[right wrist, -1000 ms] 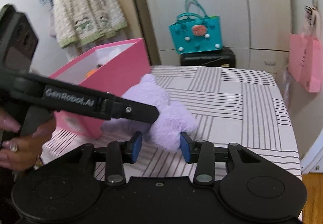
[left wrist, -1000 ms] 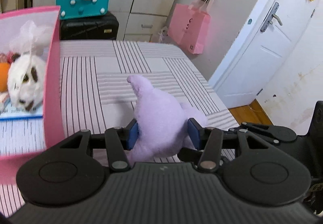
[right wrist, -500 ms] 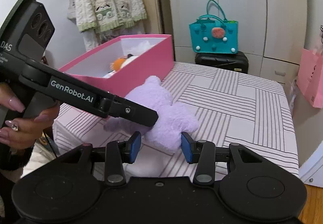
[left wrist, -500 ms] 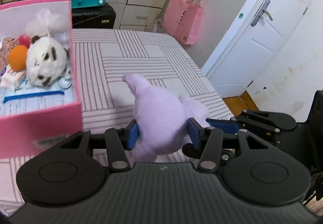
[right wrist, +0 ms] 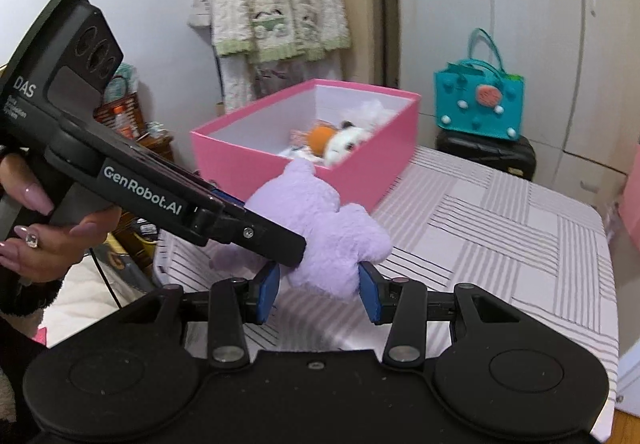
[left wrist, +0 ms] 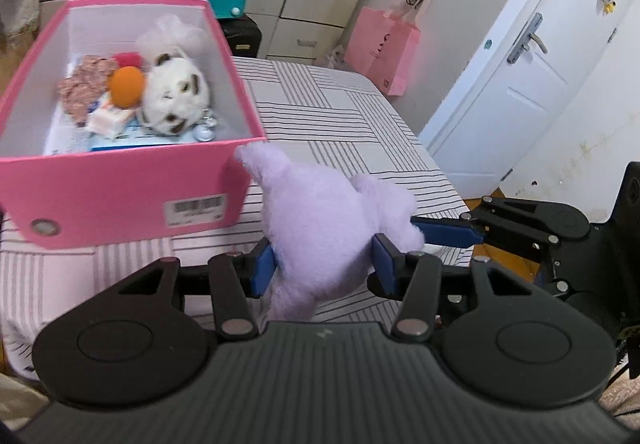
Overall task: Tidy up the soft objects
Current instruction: 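Lift the lilac plush with both tools and carry it over the pink box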
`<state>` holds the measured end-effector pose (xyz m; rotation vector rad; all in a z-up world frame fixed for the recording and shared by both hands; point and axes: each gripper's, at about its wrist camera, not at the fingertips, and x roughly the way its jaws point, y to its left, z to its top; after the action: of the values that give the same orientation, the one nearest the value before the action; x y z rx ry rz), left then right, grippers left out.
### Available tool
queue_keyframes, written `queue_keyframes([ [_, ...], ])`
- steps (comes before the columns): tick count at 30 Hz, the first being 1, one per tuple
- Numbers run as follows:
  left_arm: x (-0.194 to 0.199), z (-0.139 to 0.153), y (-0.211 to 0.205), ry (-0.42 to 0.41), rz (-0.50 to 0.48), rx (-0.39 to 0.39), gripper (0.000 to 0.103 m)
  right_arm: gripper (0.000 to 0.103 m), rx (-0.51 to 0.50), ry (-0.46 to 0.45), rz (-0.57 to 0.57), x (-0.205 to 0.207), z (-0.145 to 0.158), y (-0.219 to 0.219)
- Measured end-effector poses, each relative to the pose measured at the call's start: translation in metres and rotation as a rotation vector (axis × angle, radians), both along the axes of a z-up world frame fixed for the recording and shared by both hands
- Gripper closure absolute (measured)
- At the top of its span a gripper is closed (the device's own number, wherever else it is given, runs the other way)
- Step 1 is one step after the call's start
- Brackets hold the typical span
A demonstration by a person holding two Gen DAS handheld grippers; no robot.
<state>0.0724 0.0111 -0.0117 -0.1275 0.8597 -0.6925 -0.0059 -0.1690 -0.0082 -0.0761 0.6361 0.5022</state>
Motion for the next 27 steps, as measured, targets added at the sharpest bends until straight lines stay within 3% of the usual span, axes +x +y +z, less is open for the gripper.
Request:
queue_keyframes([
  [13,0.0,0.012,0.06,0.049,0.081,0.036,0.054,0.052,0.058,0.045,0.164,0.014,0.012,0.046],
  [18,0.006,0.024,0.076,-0.012,0.106,0.052,0.054,0.052,0.092,0.017,0.193,0.029,0.019,0.056],
  [27,0.048,0.04,0.089,-0.095,0.146,-0.017,0.054,0.054,0.109,-0.061,0.185,0.072,0.038,0.063],
])
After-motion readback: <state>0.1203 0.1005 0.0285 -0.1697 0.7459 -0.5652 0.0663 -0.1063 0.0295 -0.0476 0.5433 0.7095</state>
